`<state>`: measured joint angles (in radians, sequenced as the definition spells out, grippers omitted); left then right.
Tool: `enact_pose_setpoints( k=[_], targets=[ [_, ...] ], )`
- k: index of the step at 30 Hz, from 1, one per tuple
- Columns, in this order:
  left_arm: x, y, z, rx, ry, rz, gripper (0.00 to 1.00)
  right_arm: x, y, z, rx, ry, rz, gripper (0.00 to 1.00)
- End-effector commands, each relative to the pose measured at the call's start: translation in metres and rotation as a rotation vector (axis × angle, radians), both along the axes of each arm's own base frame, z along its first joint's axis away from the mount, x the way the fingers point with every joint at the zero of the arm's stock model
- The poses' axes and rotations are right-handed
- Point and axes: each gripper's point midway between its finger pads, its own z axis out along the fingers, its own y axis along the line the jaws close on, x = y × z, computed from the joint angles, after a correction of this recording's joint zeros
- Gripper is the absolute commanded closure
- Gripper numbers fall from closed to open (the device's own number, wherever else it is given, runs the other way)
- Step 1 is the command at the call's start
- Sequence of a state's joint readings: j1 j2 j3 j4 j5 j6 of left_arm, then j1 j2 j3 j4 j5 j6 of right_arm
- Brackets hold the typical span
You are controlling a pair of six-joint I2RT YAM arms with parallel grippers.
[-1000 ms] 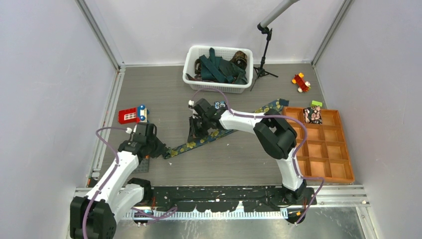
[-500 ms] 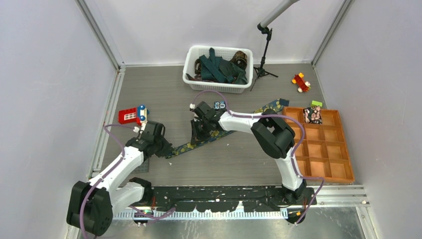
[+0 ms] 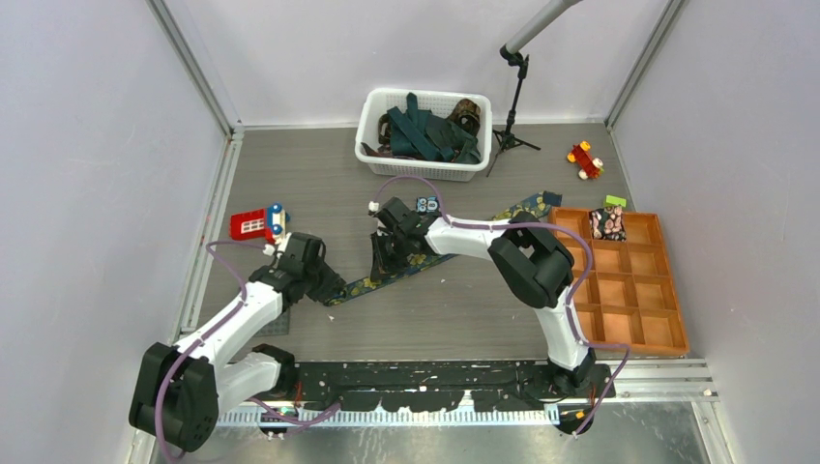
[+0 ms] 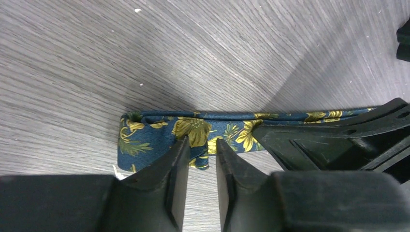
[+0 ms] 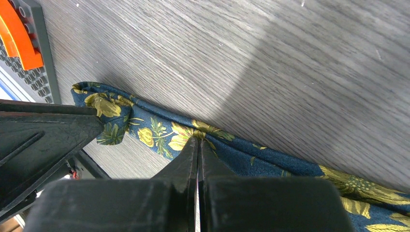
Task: Roll the ties
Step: Roll the tie into the bin.
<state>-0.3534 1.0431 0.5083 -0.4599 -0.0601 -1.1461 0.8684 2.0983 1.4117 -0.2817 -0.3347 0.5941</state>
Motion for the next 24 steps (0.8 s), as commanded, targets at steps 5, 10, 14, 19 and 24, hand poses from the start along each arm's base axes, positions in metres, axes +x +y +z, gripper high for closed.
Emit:
enact_pose_setpoints(
  k=[5,10,14,19,24],
  targets=[
    [0.010,-0.004,0.007,-0.030,-0.054,0.017,0.61,0.010,-0.005,0.030,-0.029,-0.104,0.015,0.84],
    [0.010,-0.002,0.012,-0.030,-0.071,0.028,0.63,0.009,0.005,0.052,0.024,-0.113,0.032,0.76],
    [0.008,0.001,0.014,-0.022,-0.078,0.036,0.65,0.002,0.018,0.068,0.100,-0.091,0.055,0.70],
    [0.005,0.003,0.016,-0.019,-0.084,0.041,0.69,-0.004,0.035,0.083,0.202,-0.036,0.055,0.65],
    [0.001,0.006,0.014,-0.013,-0.087,0.050,0.76,-0.009,0.045,0.092,0.263,0.008,0.036,0.62]
  ],
)
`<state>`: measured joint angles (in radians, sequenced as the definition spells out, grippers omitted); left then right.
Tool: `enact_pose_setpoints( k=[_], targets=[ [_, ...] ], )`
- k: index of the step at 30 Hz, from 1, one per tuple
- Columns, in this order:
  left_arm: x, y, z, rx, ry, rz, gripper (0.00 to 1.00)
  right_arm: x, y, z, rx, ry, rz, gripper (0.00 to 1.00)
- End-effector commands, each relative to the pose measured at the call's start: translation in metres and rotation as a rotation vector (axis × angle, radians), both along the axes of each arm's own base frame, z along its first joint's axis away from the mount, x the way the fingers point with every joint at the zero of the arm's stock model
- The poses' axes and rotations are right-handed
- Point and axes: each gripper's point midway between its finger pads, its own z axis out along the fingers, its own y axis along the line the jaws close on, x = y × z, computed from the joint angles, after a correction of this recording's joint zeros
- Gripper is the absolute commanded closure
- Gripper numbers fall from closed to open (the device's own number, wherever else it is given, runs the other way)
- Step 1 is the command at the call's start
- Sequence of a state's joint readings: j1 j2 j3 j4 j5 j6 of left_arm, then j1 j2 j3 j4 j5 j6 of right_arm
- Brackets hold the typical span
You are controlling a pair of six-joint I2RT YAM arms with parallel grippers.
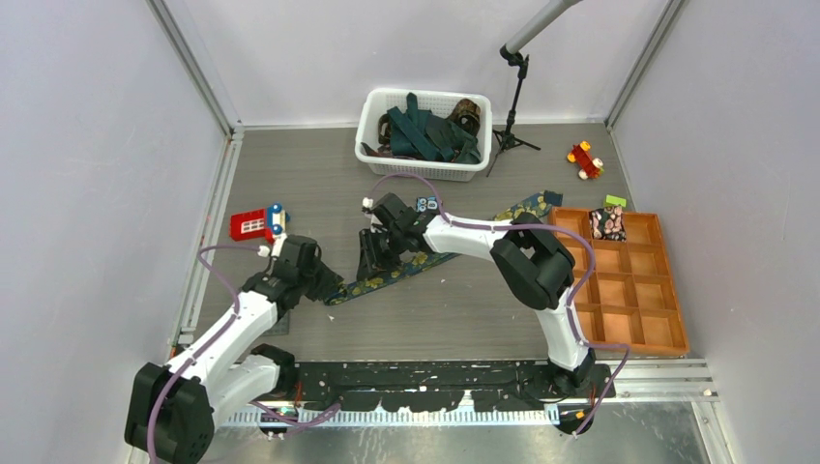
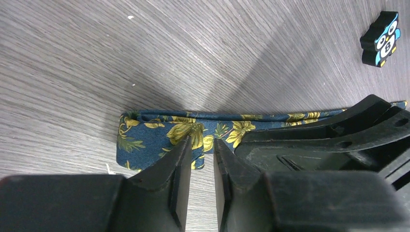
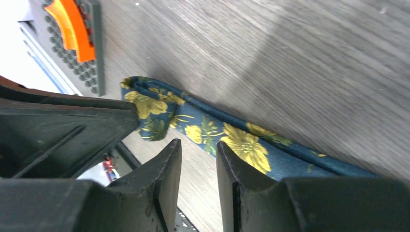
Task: Roll the ties
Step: Roll the tie into the bin.
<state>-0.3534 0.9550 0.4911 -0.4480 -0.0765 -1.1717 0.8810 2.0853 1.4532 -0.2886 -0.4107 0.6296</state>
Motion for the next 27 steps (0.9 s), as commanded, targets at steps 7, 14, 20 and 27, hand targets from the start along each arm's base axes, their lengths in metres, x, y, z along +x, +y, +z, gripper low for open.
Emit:
enact_pose_setpoints(
  k=[7,14,20,27],
  targets=[
    [-0.008,0.009,-0.004,0.020,-0.006,0.031,0.94,-0.005,0.043,0.070,0.267,0.060,-0.021,0.58],
    [-0.010,0.010,-0.005,0.018,-0.010,0.036,1.00,-0.011,0.048,0.061,0.263,0.113,-0.037,0.56],
    [-0.011,0.011,-0.005,0.017,-0.014,0.041,1.00,-0.017,0.051,0.047,0.244,0.158,-0.051,0.57],
    [-0.013,0.012,-0.005,0.015,-0.018,0.048,1.00,-0.026,0.055,0.034,0.219,0.204,-0.052,0.61]
  ],
)
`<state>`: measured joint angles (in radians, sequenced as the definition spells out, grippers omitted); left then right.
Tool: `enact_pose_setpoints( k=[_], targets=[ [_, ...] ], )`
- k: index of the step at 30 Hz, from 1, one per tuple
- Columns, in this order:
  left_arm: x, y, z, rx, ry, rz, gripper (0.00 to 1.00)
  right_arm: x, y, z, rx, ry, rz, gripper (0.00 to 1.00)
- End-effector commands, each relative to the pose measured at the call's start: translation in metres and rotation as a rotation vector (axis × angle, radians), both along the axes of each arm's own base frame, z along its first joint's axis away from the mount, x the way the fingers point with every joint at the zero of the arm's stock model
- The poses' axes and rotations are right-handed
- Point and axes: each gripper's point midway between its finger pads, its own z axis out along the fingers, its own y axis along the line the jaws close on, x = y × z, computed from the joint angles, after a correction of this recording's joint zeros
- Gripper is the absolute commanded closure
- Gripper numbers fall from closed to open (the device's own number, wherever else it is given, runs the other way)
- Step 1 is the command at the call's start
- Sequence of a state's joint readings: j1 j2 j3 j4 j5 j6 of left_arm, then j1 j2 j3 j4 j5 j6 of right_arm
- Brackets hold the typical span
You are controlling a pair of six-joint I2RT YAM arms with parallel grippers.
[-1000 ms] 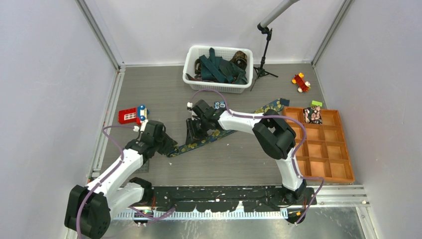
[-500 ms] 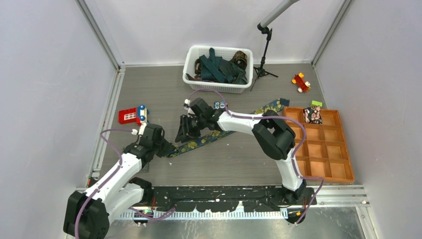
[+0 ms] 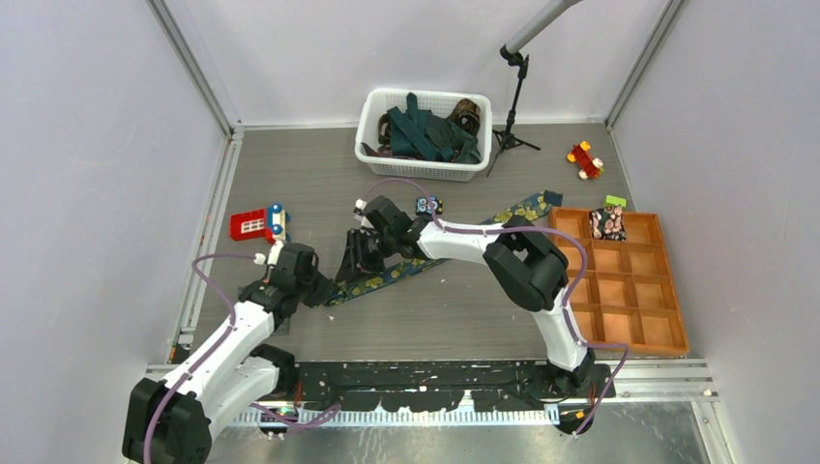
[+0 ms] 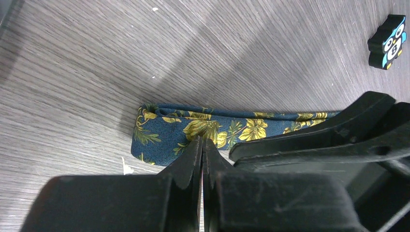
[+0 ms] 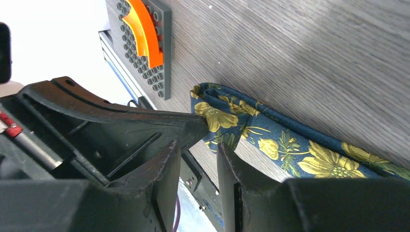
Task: Roll the ties
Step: Roll the tie into the bin.
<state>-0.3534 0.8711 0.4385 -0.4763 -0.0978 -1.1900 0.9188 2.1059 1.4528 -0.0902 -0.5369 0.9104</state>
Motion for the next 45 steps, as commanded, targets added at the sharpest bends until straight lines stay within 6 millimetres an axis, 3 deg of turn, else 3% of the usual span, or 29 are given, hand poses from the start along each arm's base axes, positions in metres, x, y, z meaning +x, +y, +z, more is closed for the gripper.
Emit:
enact_pose_setpoints(
  k=[1,10,18,22,26,29,31,38,45],
  targets=[
    [-0.001,0.004,0.001,0.011,-0.013,0.020,1.00,-0.007,0.009,0.000,0.021,0.031,0.014,0.62],
    [-0.001,0.004,0.000,0.011,-0.014,0.022,1.00,-0.017,0.009,-0.014,-0.014,0.063,0.034,0.62],
    [-0.002,0.005,0.000,0.013,-0.019,0.024,1.00,-0.020,0.009,-0.025,-0.033,0.077,0.040,0.71],
    [-0.002,0.006,0.000,0.013,-0.019,0.025,1.00,-0.020,0.010,-0.028,-0.035,0.080,0.041,0.79],
    [-0.002,0.007,0.001,0.018,-0.022,0.025,1.00,-0.017,0.011,-0.024,-0.026,0.071,0.039,0.94],
    [-0.004,0.010,0.006,0.038,-0.028,0.018,1.00,-0.014,0.012,-0.019,-0.029,0.040,0.048,0.99],
    [-0.006,0.013,0.011,0.057,-0.036,0.005,0.94,-0.010,0.010,-0.016,-0.056,0.000,0.063,1.00],
    [-0.020,0.027,0.023,0.126,-0.051,-0.016,0.52,-0.005,-0.004,-0.017,-0.153,-0.117,0.141,1.00],
    [-0.029,0.037,0.021,0.158,-0.070,-0.015,0.52,-0.004,-0.014,-0.029,-0.197,-0.187,0.222,1.00]
  ],
)
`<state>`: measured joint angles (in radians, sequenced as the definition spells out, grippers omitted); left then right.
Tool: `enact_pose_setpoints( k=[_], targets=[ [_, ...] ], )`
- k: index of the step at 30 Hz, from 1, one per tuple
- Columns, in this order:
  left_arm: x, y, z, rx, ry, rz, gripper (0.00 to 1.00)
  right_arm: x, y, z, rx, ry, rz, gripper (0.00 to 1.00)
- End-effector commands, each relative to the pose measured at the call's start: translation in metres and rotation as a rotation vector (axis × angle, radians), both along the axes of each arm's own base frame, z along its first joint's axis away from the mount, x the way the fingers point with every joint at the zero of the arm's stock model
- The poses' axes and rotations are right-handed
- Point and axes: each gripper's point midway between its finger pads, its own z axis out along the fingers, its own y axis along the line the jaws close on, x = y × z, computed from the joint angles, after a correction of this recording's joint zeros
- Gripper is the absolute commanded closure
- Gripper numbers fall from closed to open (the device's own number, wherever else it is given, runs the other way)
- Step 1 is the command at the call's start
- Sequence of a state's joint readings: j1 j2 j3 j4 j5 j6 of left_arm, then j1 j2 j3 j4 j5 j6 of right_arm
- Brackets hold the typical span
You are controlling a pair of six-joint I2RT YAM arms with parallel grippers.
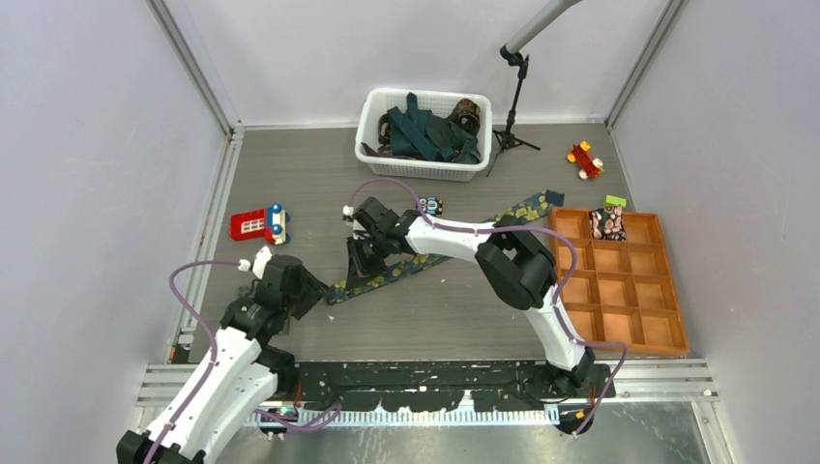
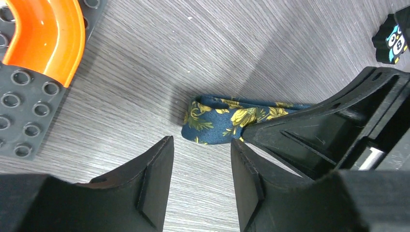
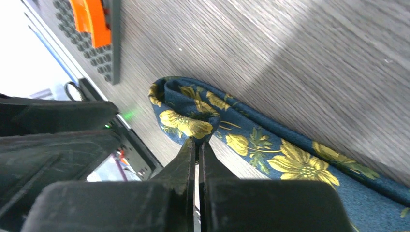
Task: Roll the ties
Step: Roll the tie into the bin.
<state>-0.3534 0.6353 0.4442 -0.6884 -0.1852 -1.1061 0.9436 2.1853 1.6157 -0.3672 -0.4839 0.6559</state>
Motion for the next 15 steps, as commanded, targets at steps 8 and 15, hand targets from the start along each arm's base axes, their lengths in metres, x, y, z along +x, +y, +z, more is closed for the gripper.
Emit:
enact_pose_setpoints(
  k=[8,15],
  targets=[
    [0.001,0.002,-0.007,0.041,-0.009,-0.041,0.53,0.006,-0.013,-0.022,-0.073,-0.134,0.119,1.00],
    [0.007,-0.009,-0.015,0.018,-0.023,-0.097,0.54,0.010,-0.020,-0.037,-0.111,-0.150,0.111,1.00]
  ],
)
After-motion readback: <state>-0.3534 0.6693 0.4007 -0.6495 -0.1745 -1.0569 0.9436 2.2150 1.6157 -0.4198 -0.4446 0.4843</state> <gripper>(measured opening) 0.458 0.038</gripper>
